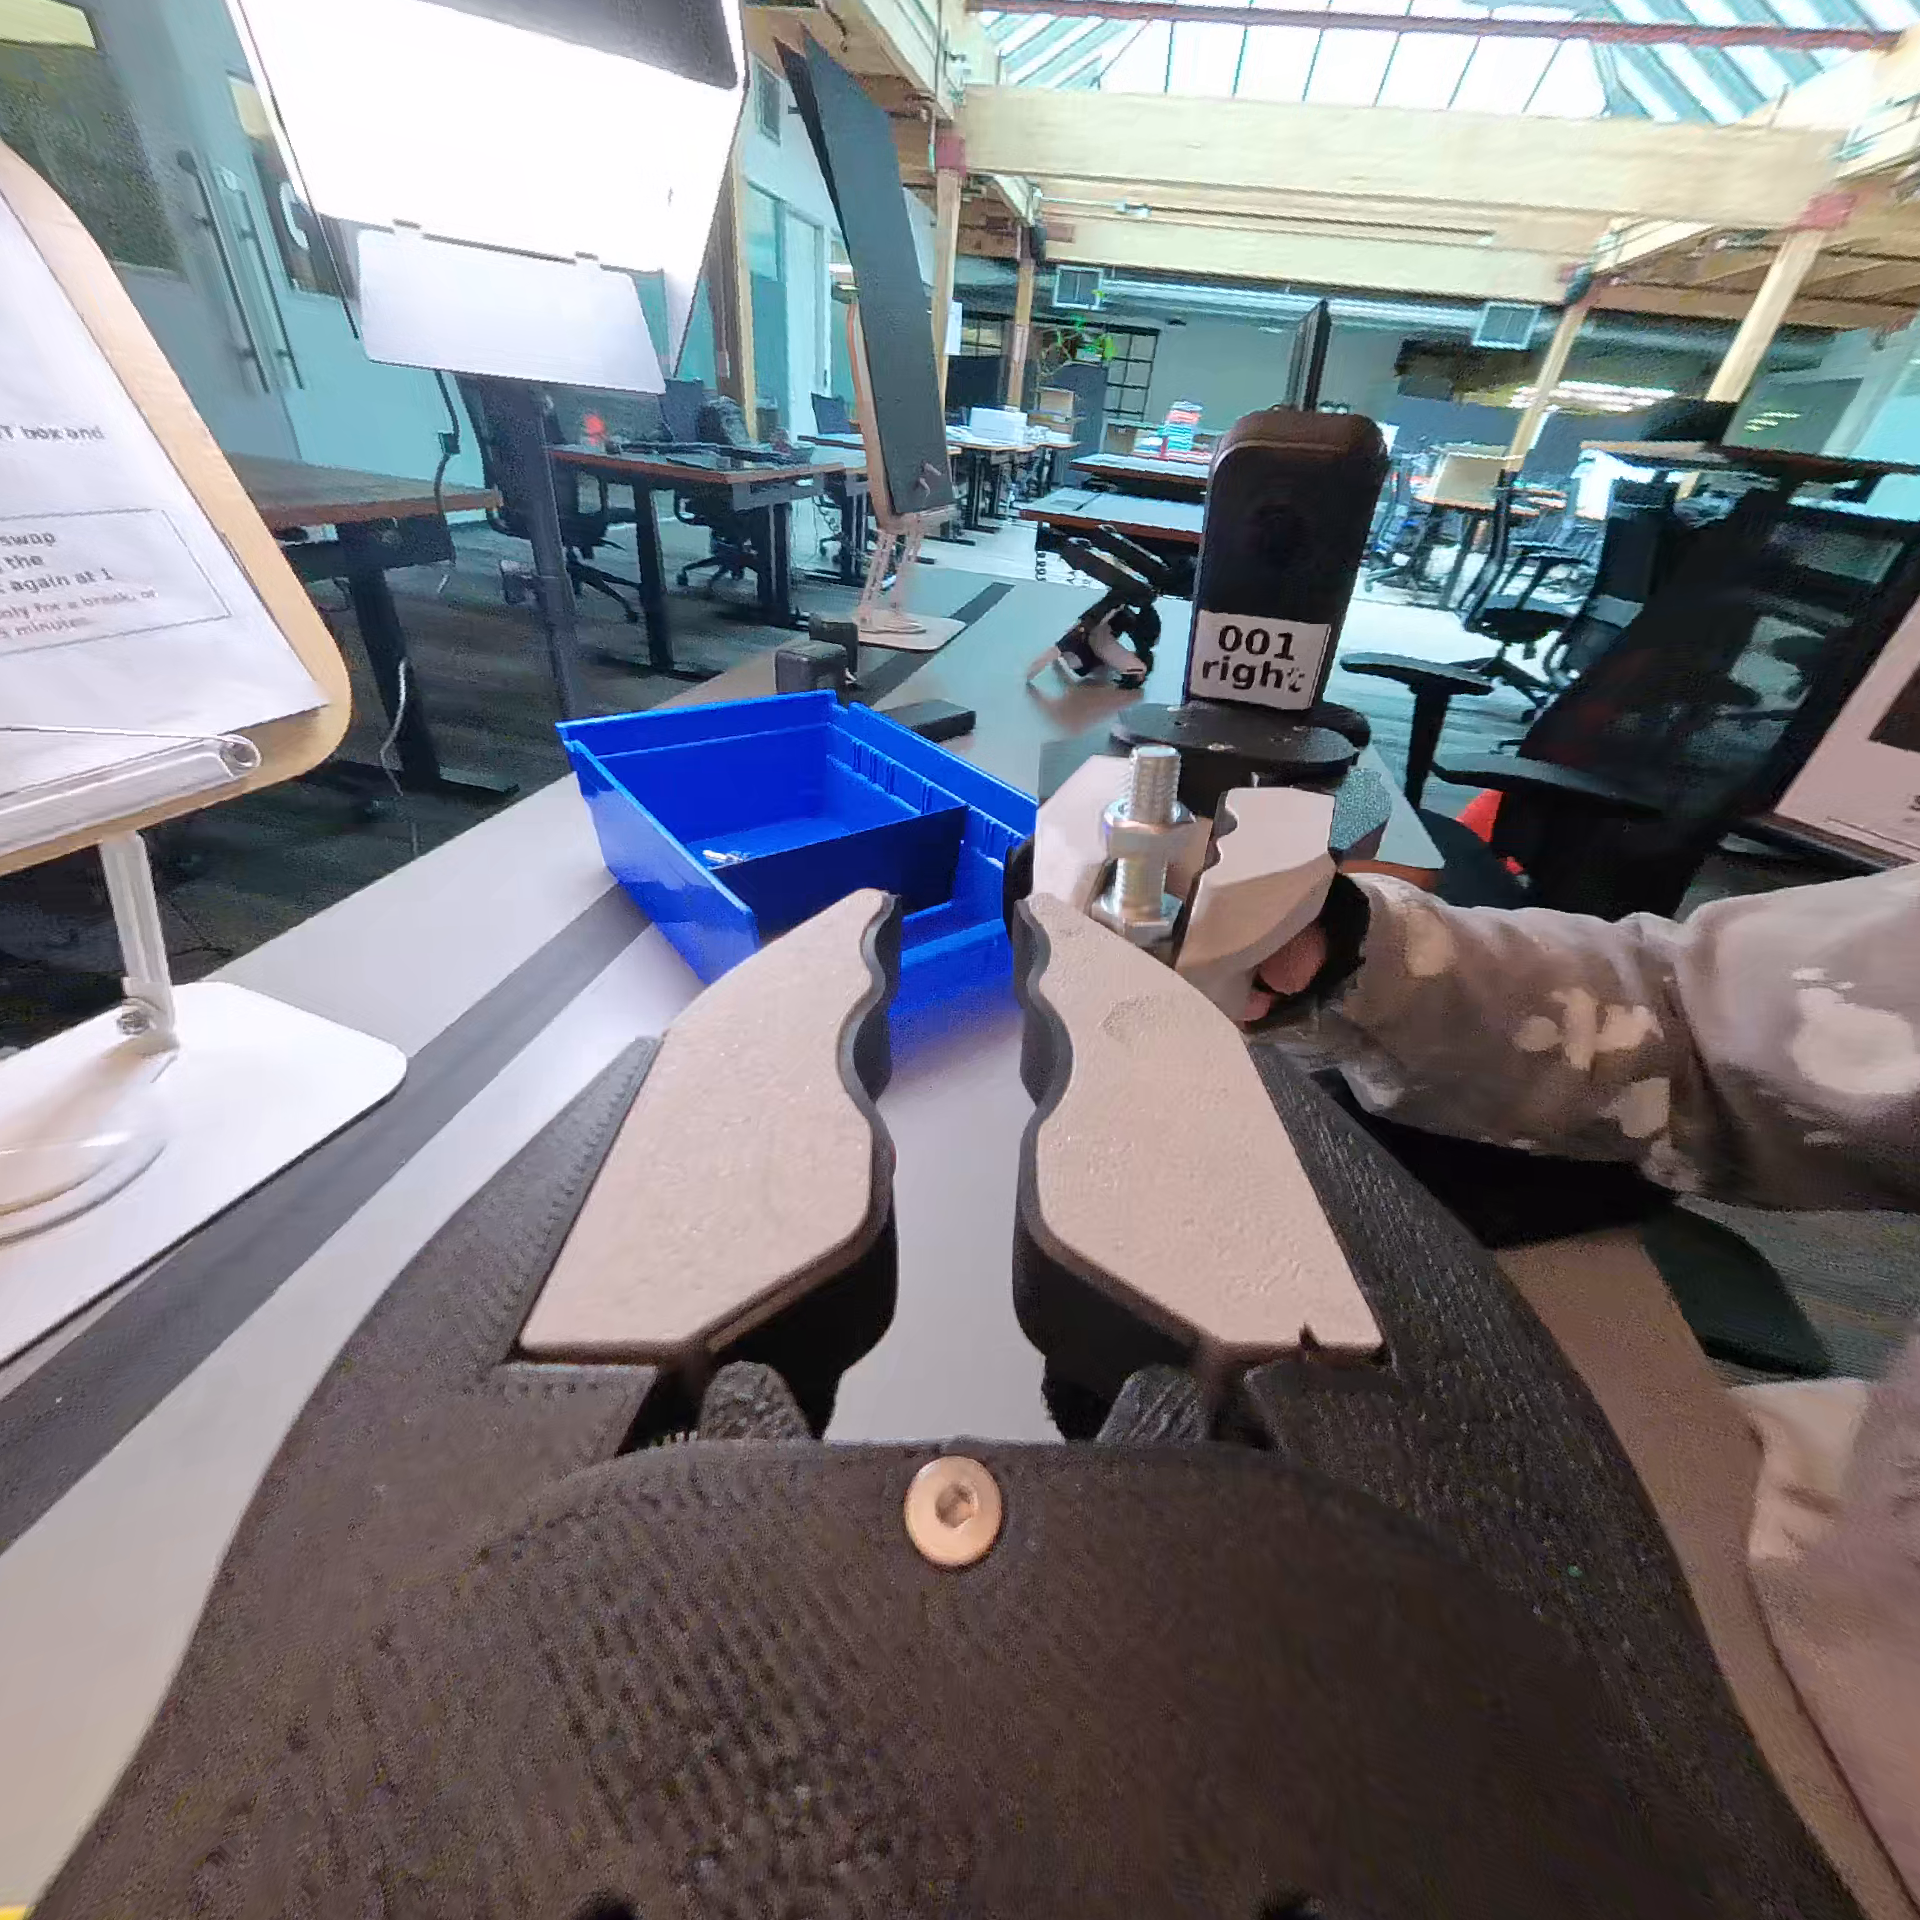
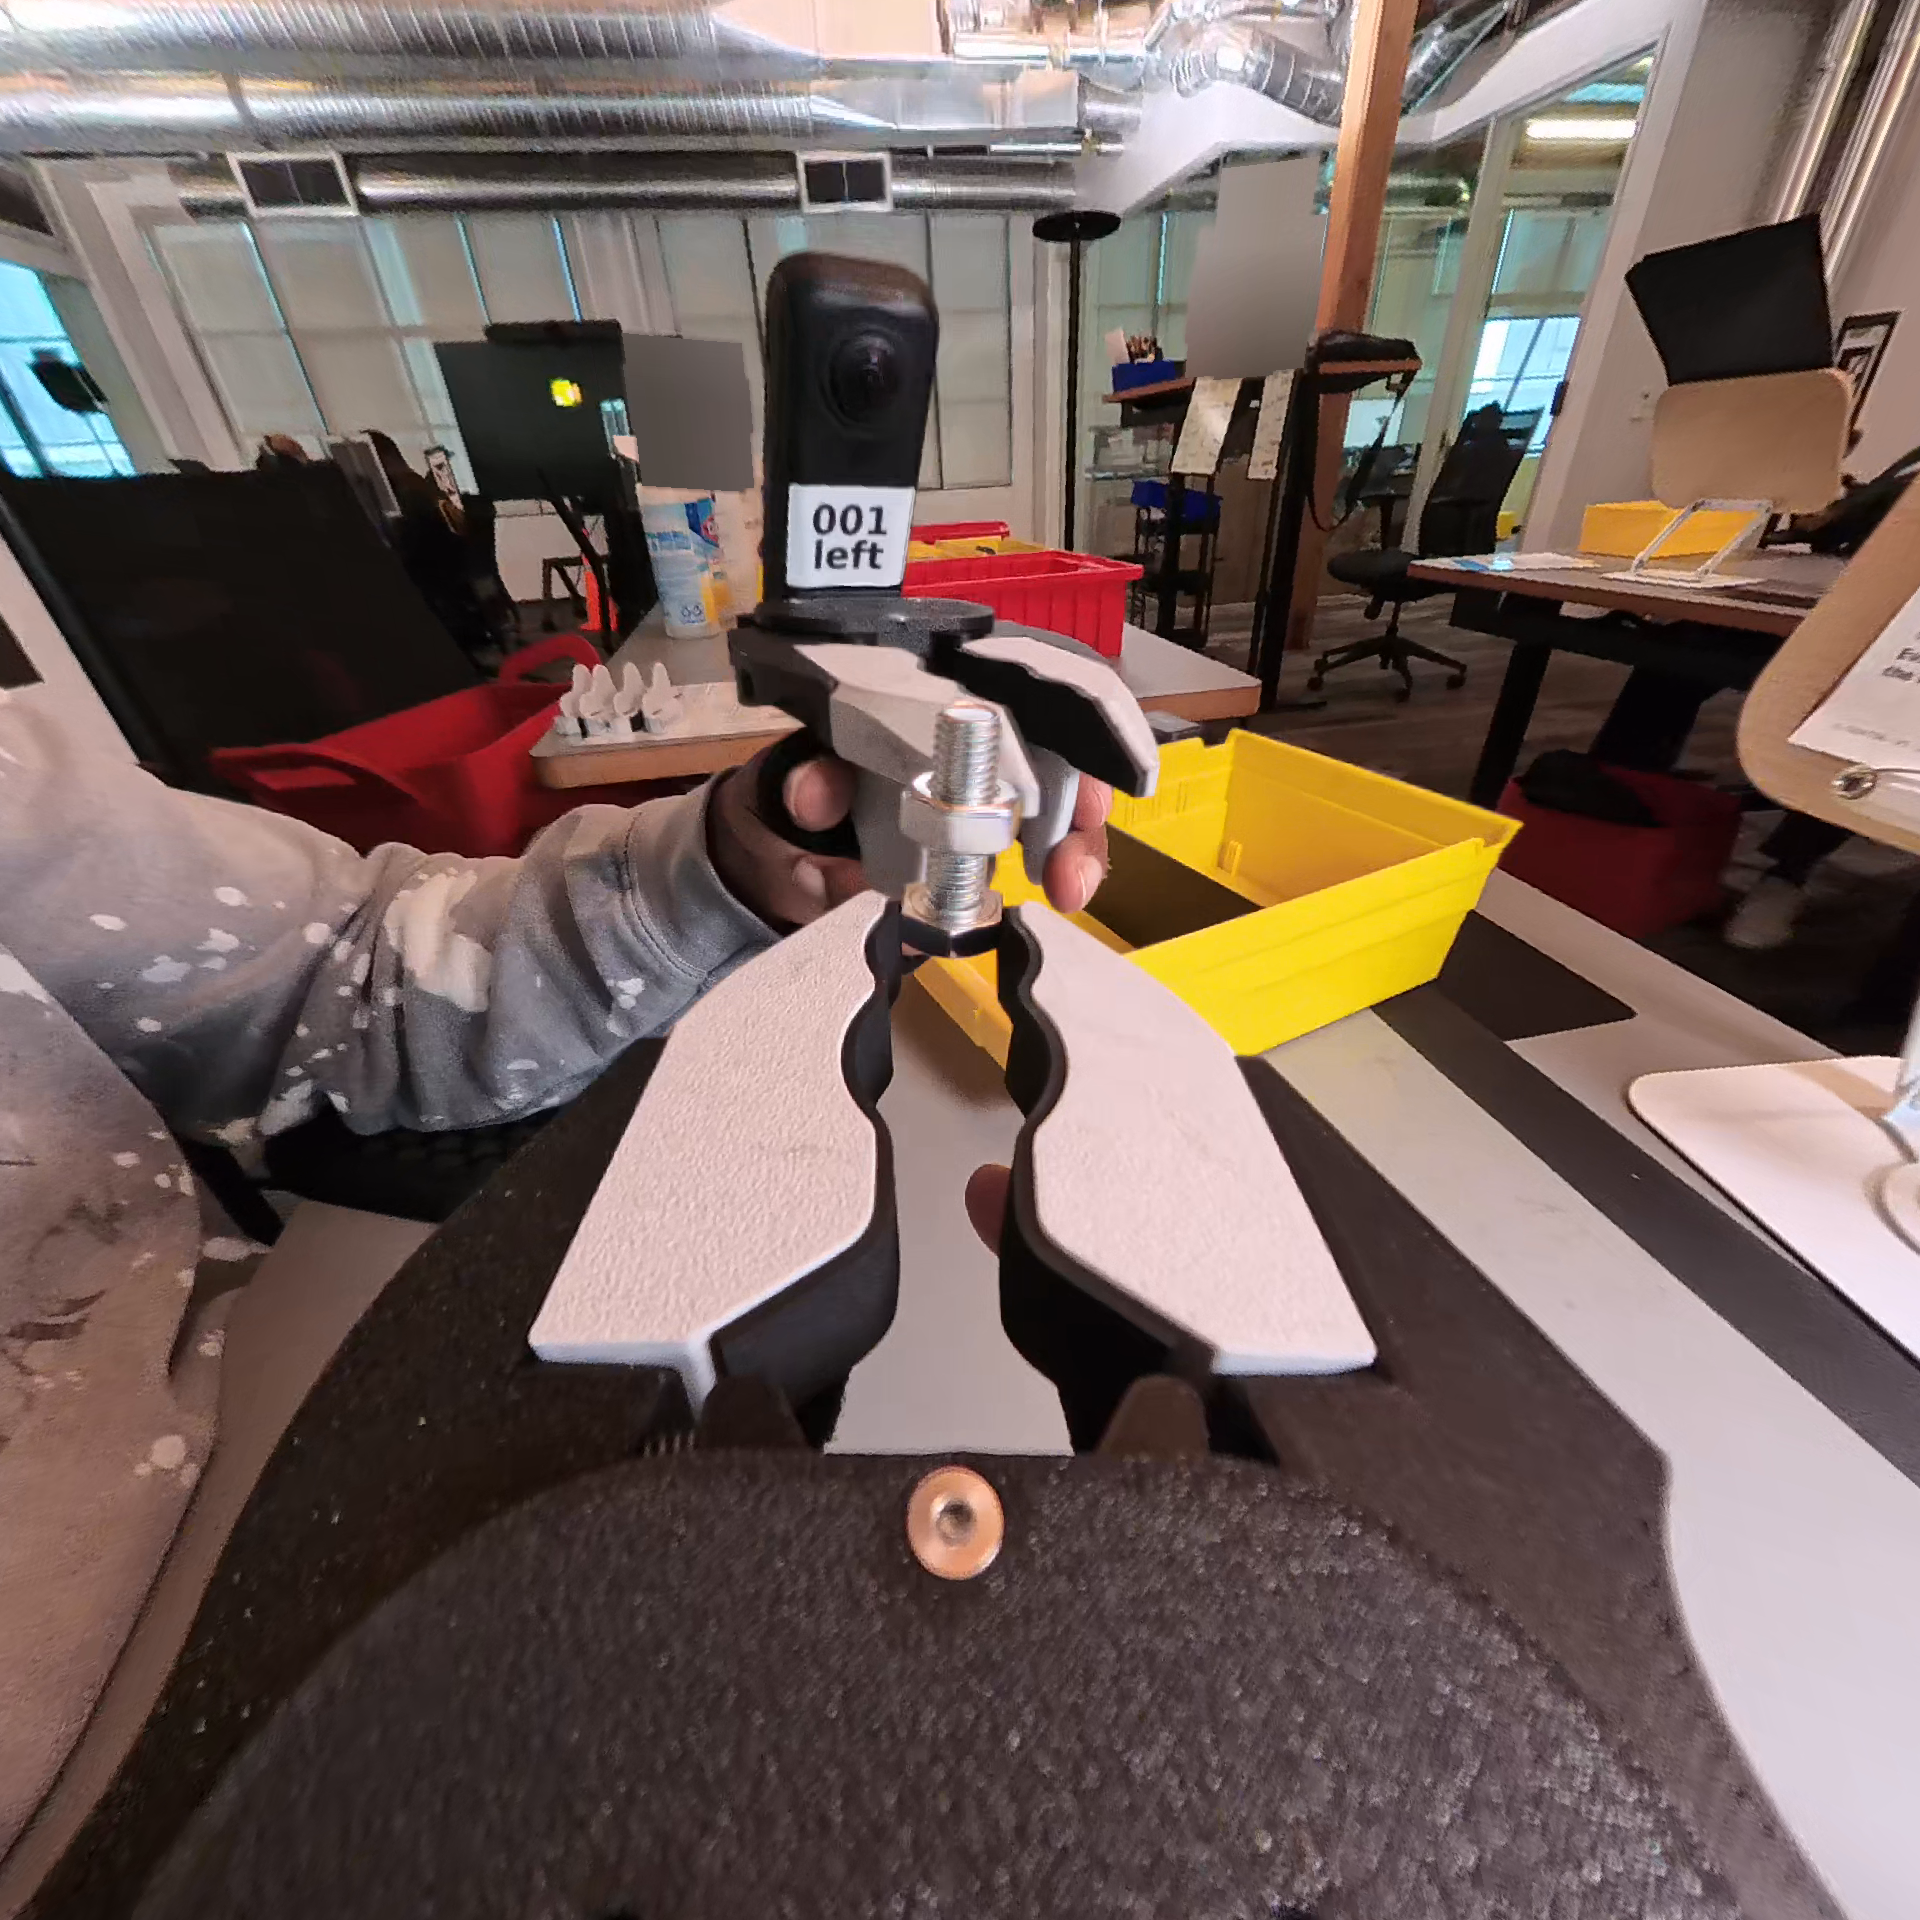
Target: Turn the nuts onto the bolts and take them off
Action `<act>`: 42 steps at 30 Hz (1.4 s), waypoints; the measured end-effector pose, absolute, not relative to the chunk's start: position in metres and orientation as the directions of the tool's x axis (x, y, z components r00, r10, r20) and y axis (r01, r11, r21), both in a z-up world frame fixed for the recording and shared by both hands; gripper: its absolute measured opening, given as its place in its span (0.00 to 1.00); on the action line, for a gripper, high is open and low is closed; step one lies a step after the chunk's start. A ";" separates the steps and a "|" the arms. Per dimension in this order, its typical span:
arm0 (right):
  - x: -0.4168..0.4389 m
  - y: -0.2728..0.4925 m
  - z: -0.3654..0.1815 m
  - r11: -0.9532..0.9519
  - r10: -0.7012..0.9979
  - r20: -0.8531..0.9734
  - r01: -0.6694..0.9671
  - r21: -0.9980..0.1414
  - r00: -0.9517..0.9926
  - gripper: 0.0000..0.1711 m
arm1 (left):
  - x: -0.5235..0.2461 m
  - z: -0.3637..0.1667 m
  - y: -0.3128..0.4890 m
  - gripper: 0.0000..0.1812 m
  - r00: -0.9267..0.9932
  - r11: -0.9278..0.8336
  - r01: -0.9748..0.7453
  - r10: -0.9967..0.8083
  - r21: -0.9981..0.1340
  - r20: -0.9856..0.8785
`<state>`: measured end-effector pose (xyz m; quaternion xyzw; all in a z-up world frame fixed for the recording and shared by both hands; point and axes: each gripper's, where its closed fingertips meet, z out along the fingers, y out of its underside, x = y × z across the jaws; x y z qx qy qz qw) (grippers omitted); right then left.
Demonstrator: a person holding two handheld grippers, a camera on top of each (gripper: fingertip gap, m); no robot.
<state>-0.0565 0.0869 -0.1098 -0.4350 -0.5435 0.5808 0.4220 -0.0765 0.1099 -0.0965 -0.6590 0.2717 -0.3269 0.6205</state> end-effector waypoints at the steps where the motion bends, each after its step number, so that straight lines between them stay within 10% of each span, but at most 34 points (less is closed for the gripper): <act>1: -0.056 0.088 -0.109 -0.040 0.966 -0.034 -0.018 -0.999 -0.255 0.11 | -0.078 -0.095 0.108 0.13 0.624 -0.097 0.064 -0.773 -0.993 0.116; 42: -0.052 0.091 -0.103 -0.063 0.966 -0.050 -0.042 -0.997 -0.255 0.10 | -0.076 -0.100 0.115 0.09 0.667 -0.112 0.056 -0.735 -0.992 0.121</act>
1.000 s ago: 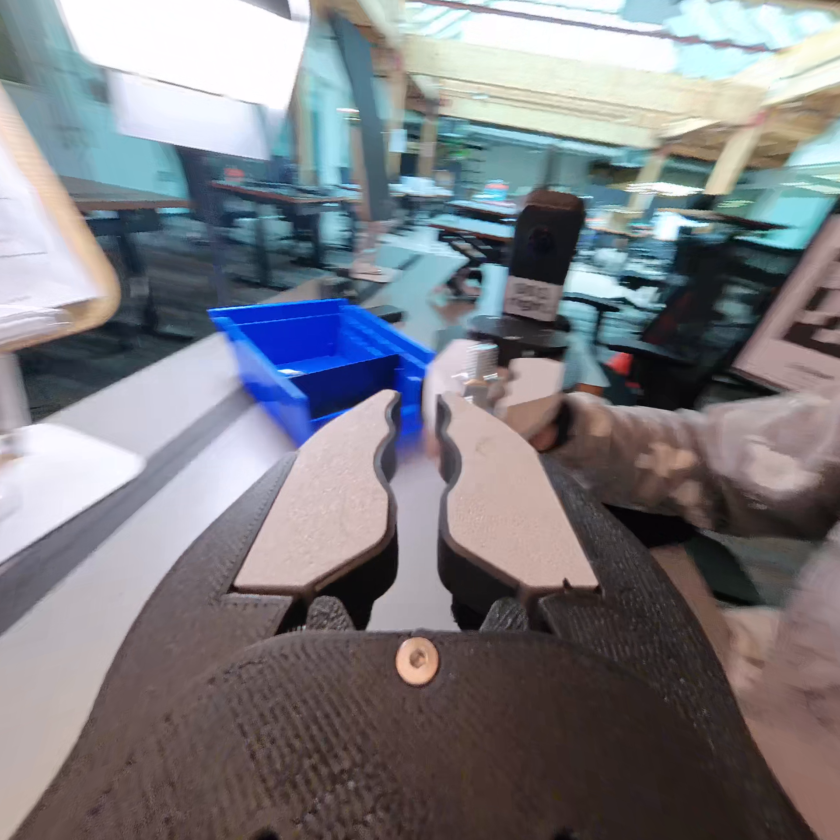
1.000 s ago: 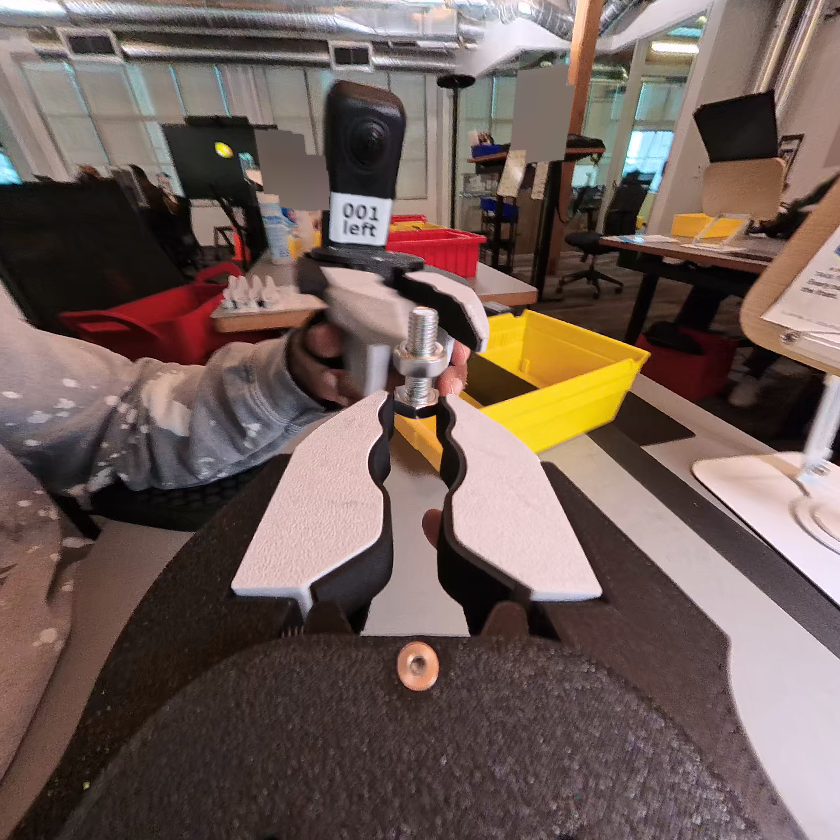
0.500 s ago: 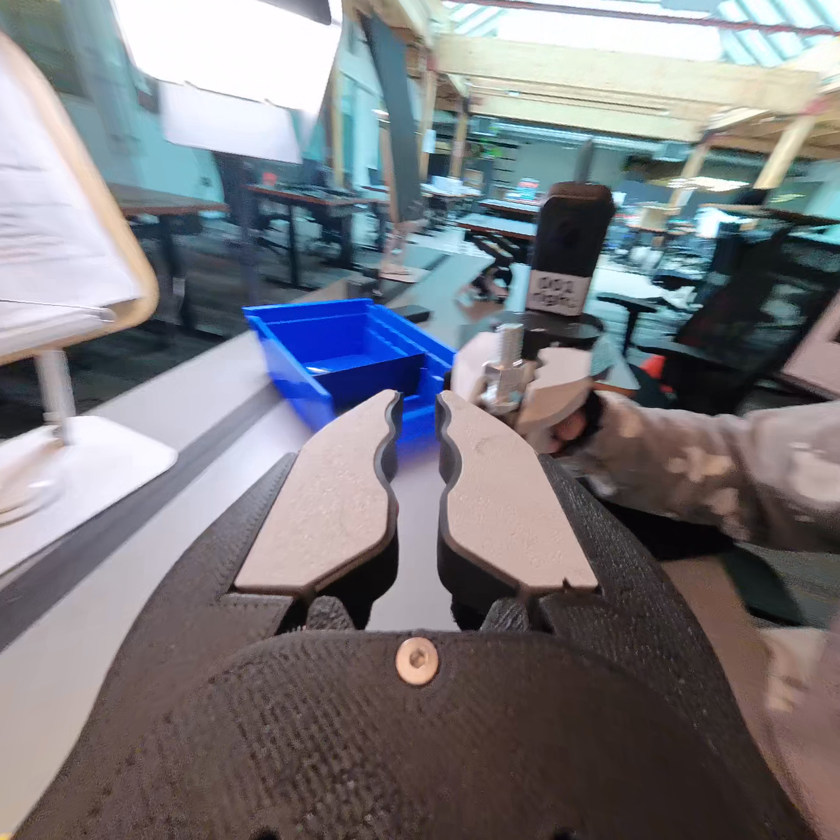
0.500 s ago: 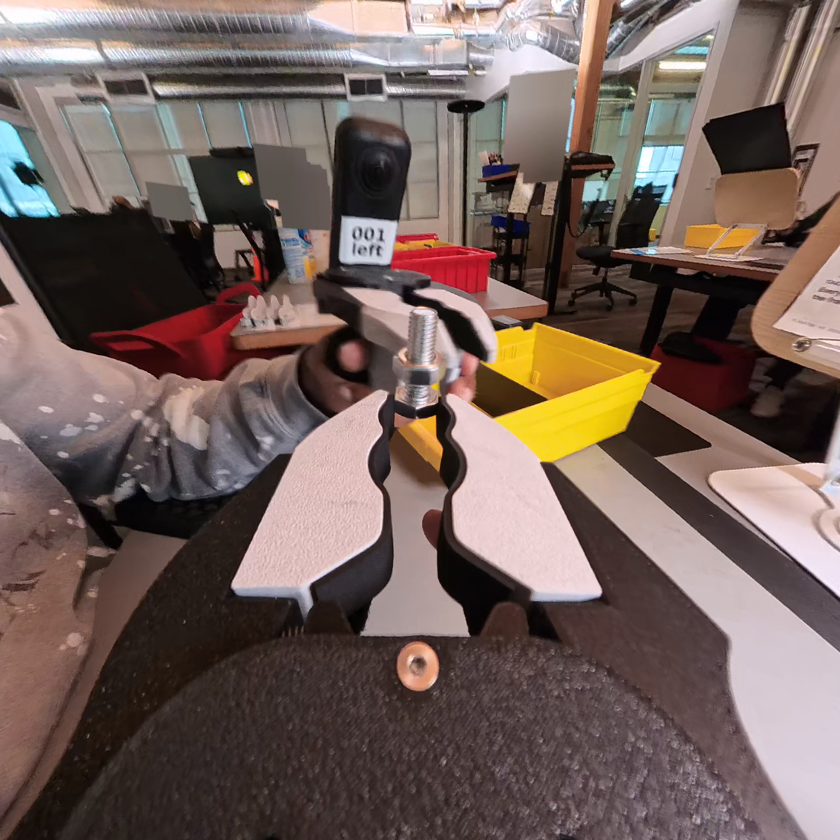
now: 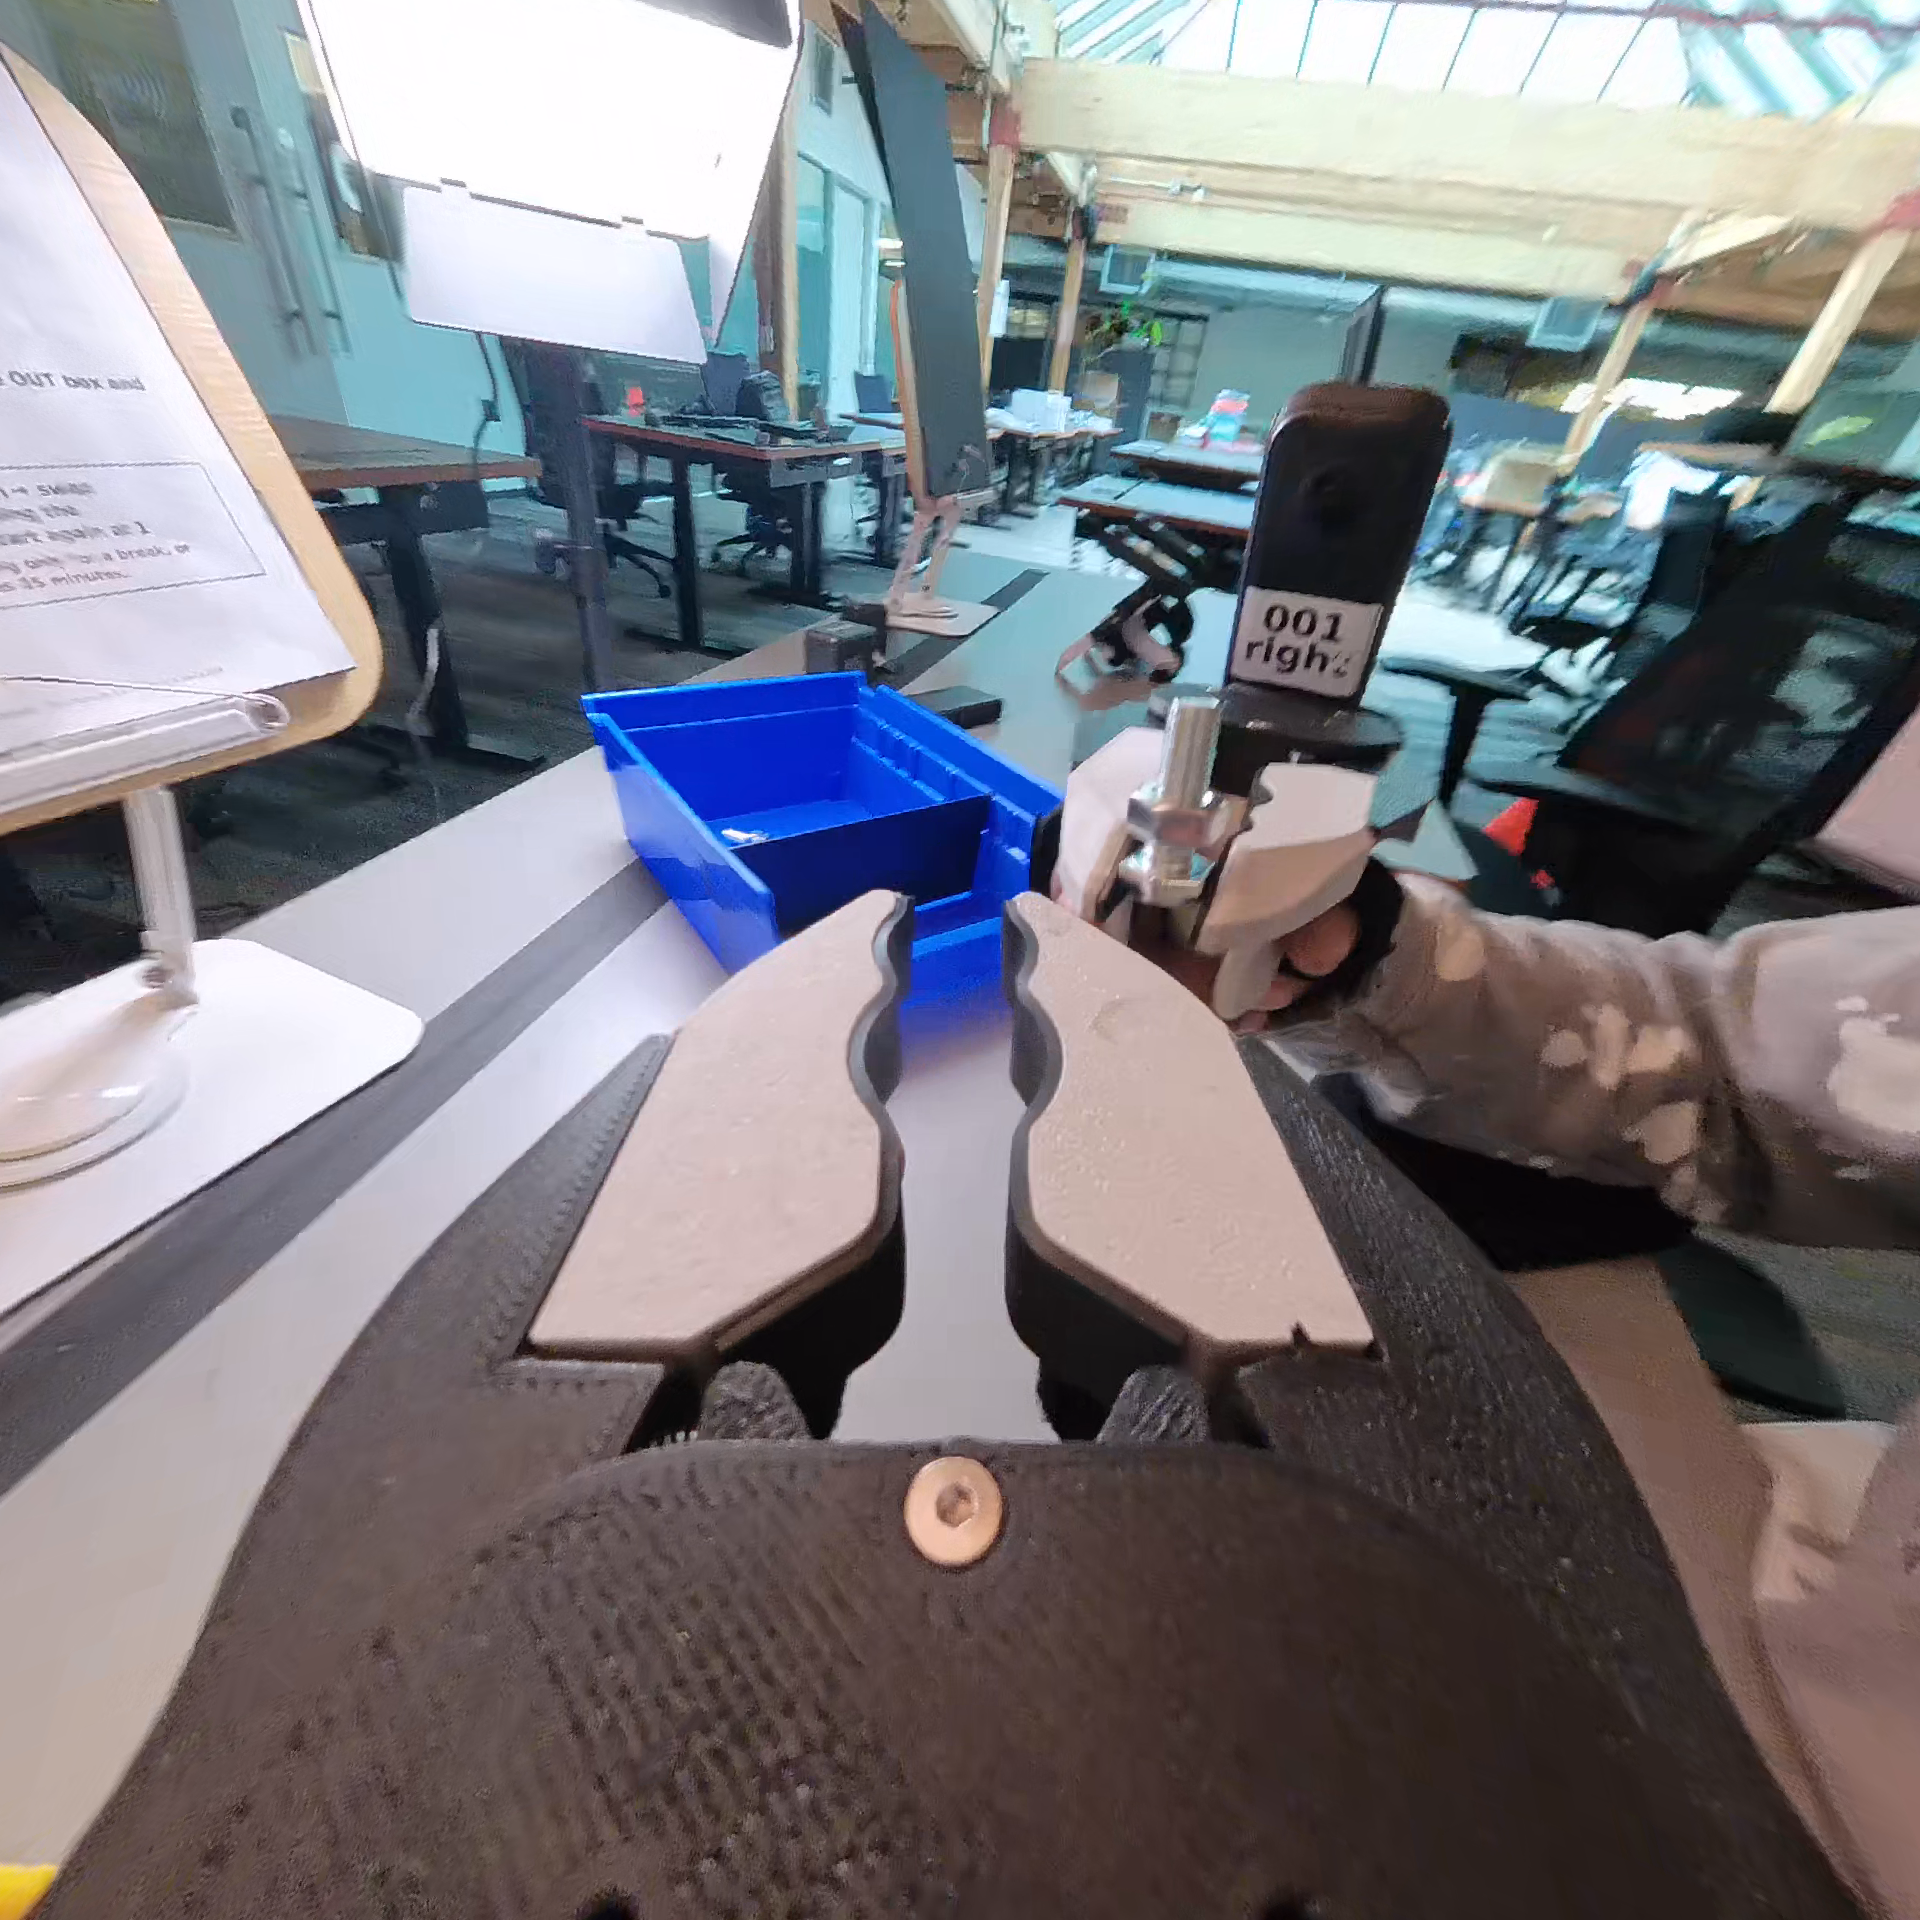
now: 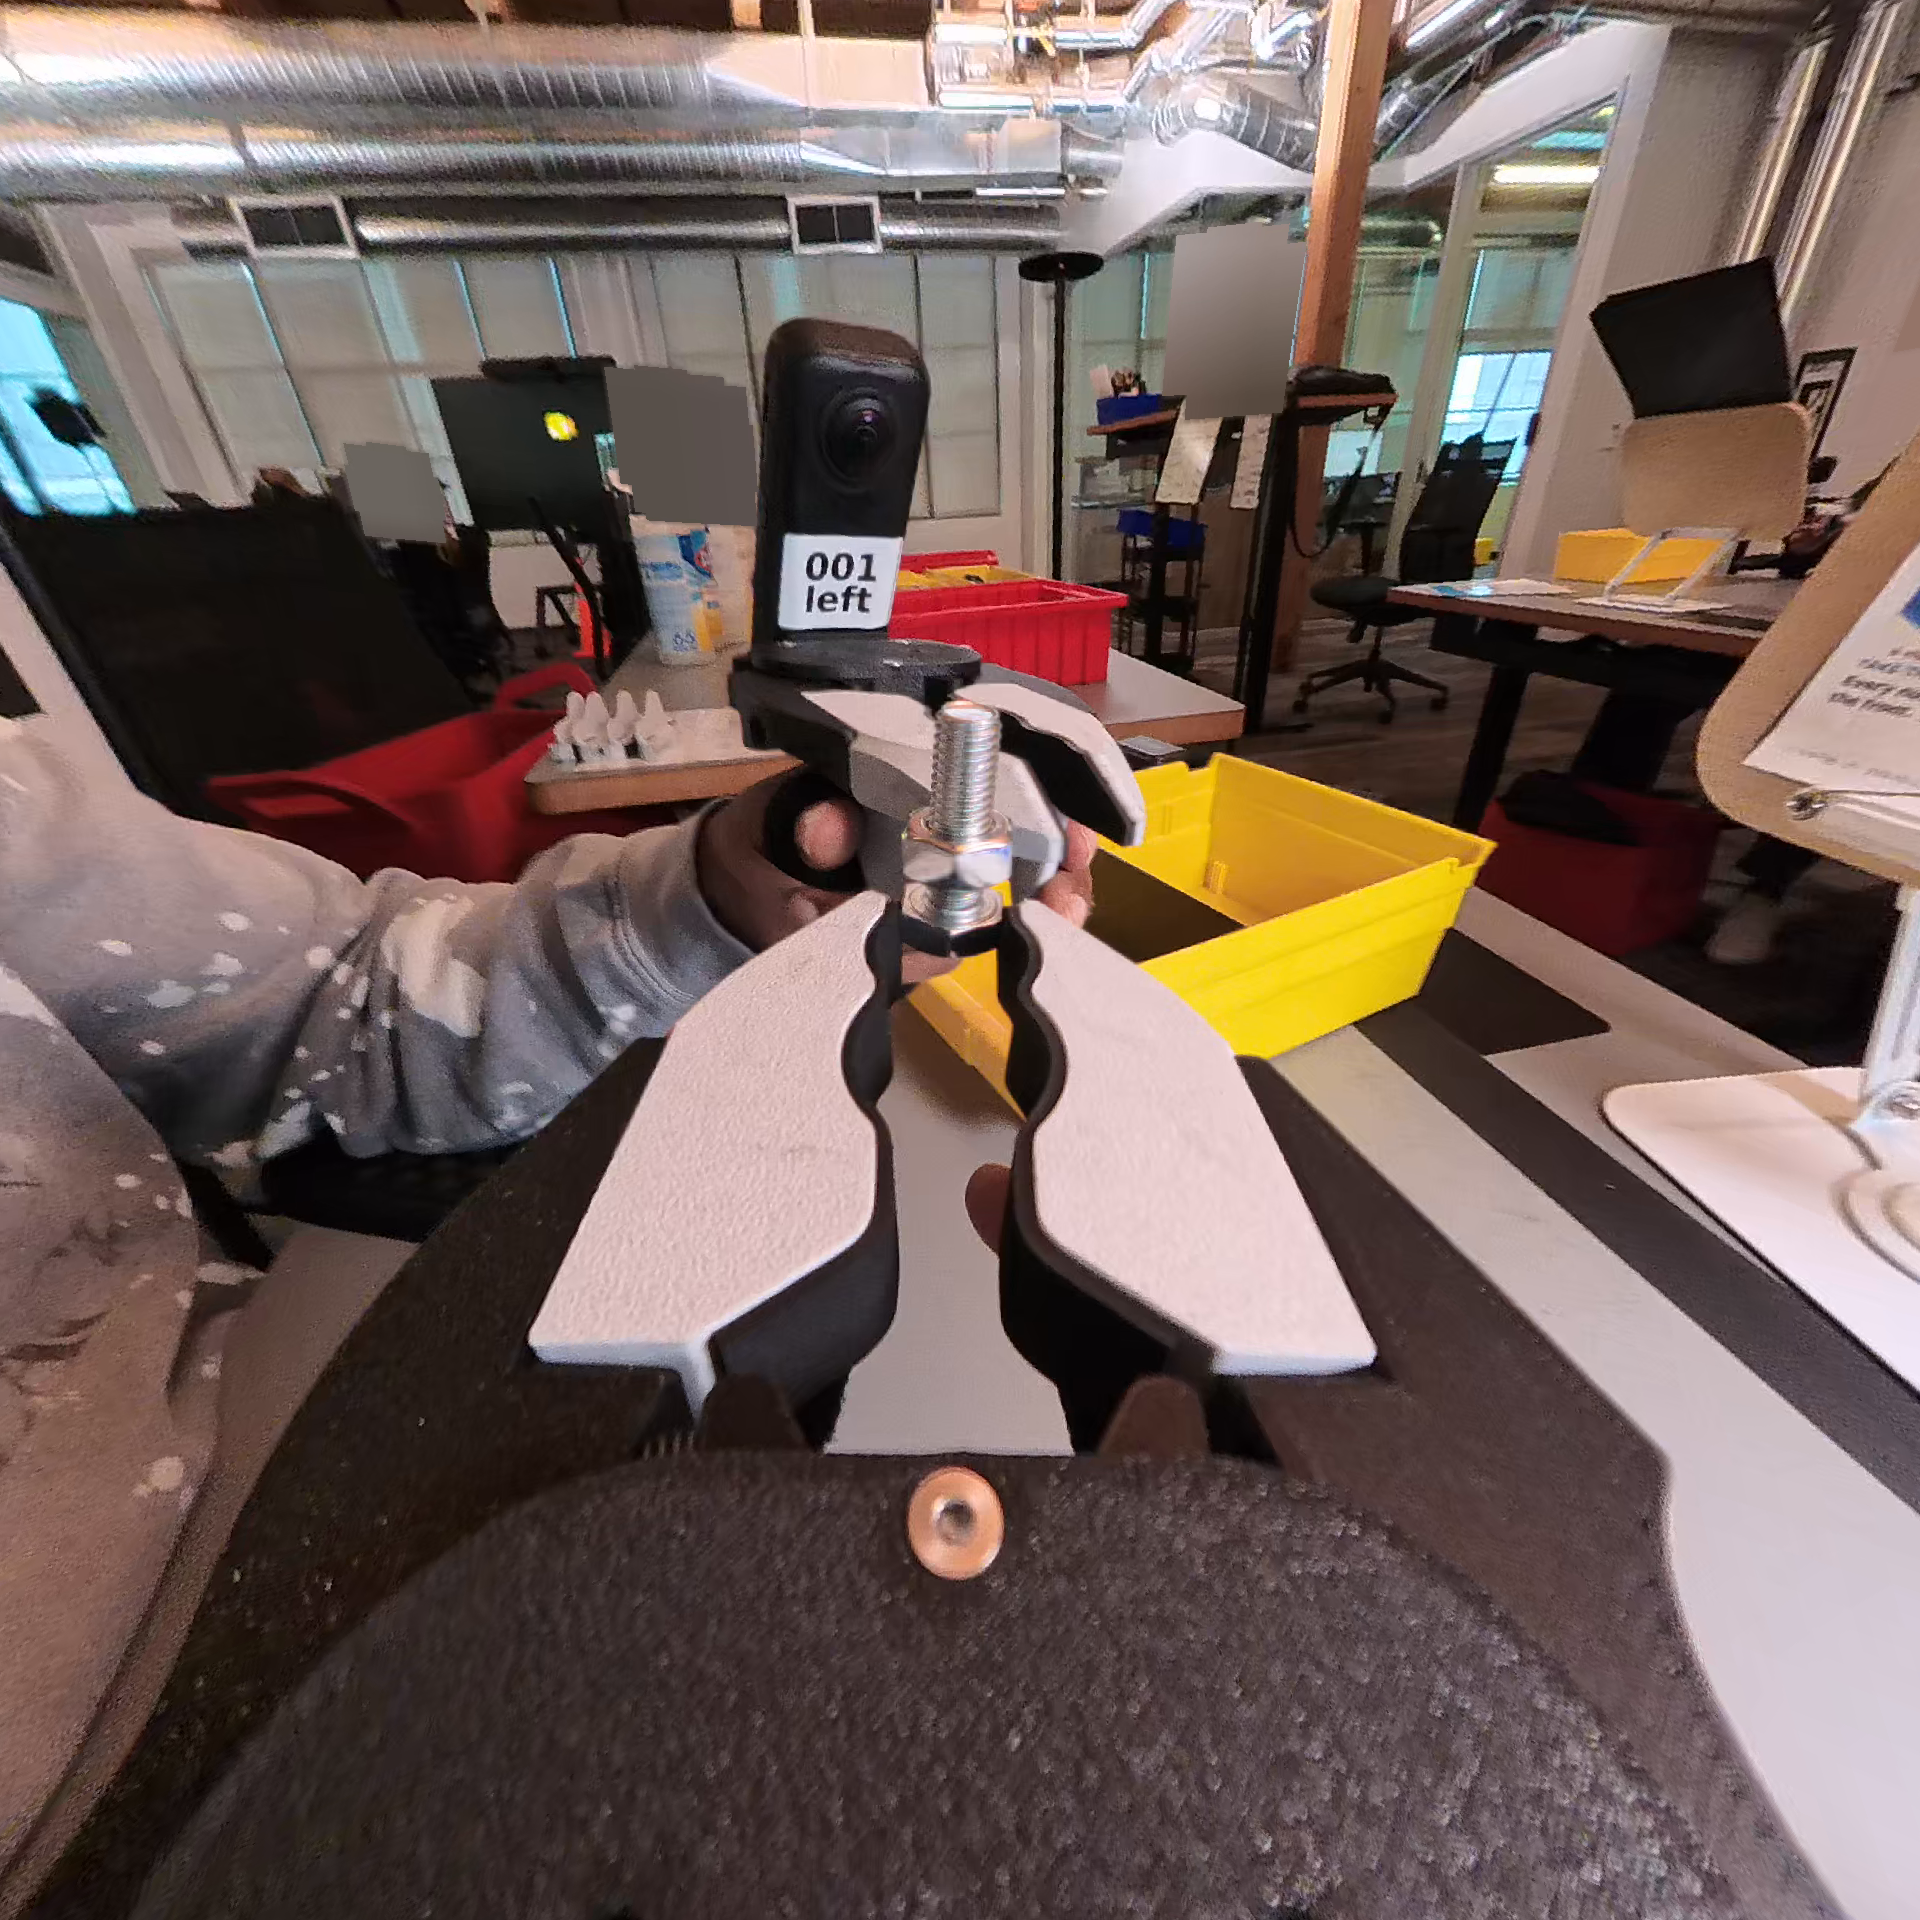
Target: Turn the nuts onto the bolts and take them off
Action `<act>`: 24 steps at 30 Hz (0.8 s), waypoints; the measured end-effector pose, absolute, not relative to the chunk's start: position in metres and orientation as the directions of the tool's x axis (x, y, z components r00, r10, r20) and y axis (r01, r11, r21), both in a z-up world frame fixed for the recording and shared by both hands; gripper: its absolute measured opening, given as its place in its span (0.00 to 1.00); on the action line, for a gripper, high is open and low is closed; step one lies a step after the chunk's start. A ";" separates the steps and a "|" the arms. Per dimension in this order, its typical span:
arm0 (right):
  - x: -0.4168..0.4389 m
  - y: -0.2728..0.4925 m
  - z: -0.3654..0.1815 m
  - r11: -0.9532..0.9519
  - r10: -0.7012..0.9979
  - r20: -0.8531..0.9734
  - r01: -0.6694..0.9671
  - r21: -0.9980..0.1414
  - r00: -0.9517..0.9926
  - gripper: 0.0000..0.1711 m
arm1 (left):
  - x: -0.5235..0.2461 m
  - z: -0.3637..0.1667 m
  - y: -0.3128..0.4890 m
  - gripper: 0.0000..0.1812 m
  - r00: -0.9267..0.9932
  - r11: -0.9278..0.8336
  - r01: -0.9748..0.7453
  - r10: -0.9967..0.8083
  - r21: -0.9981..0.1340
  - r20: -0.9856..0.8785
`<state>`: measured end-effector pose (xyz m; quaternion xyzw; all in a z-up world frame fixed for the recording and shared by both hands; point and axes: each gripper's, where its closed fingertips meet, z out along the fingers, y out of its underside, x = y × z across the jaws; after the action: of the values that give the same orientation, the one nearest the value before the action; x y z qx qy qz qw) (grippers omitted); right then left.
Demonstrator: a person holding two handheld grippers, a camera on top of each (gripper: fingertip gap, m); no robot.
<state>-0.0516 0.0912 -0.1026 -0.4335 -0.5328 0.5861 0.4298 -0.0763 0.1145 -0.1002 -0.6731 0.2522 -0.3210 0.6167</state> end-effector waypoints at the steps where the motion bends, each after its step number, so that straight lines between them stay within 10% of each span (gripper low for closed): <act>1: -0.052 0.092 -0.103 -0.041 0.970 -0.032 -0.032 -0.999 -0.242 0.11 | -0.075 -0.096 0.112 0.11 0.642 -0.119 0.086 -0.752 -0.989 0.147; 24: -0.052 0.086 -0.104 -0.023 0.965 -0.011 -0.045 -0.999 -0.260 0.10 | -0.065 -0.096 0.111 0.10 0.633 -0.148 0.088 -0.756 -0.985 0.170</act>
<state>-0.0516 0.0859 -0.1035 -0.4224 -0.5450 0.5772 0.4375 -0.0651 0.1107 -0.0957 -0.6723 0.2484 -0.3492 0.6036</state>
